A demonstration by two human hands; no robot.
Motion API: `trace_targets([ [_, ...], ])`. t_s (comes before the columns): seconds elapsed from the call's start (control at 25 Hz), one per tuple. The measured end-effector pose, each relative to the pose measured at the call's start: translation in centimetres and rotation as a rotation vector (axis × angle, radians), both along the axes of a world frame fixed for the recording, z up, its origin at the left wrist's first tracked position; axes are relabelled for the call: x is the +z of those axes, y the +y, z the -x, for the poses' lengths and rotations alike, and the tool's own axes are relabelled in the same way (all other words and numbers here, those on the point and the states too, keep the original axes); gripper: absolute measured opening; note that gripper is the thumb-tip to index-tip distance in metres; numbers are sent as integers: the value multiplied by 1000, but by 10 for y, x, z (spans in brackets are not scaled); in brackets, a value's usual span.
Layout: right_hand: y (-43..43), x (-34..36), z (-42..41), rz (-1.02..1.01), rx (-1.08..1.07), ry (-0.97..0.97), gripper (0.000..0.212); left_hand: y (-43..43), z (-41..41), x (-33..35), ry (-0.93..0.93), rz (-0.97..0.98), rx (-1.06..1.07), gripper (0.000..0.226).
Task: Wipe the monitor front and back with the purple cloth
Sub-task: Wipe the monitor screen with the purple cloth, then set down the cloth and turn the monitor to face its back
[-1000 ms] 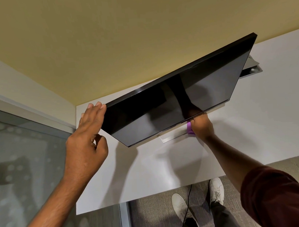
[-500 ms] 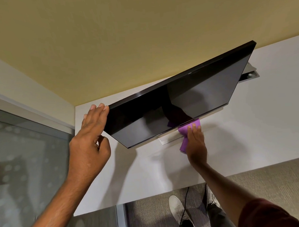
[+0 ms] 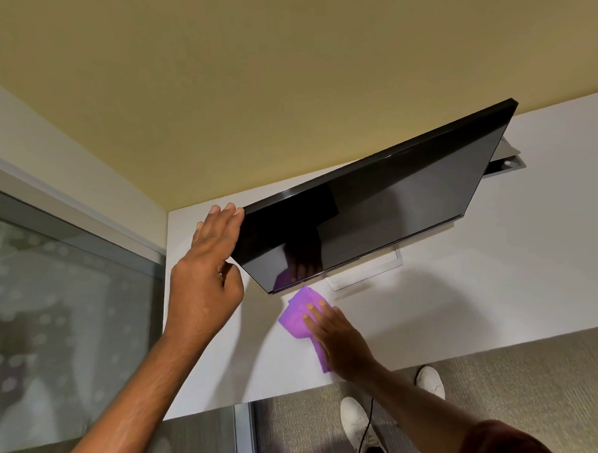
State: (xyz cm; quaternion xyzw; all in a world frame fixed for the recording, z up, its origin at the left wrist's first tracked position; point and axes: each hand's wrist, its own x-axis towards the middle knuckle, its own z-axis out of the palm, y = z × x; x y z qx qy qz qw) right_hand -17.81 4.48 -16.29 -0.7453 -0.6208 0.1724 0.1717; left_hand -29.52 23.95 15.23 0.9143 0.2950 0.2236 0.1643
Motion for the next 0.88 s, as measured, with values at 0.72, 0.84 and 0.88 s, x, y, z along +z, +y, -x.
trace_targets([
  [0.72, 4, 159, -67, 96, -188, 213, 54, 13, 4, 11, 110, -8, -39, 86],
  [0.84, -6, 220, -102, 2, -263, 167, 44, 13, 4, 16, 115, 0, -20, 81],
  [0.88, -10, 240, -117, -39, -285, 143, 41, 13, 4, 17, 116, 1, -21, 80],
])
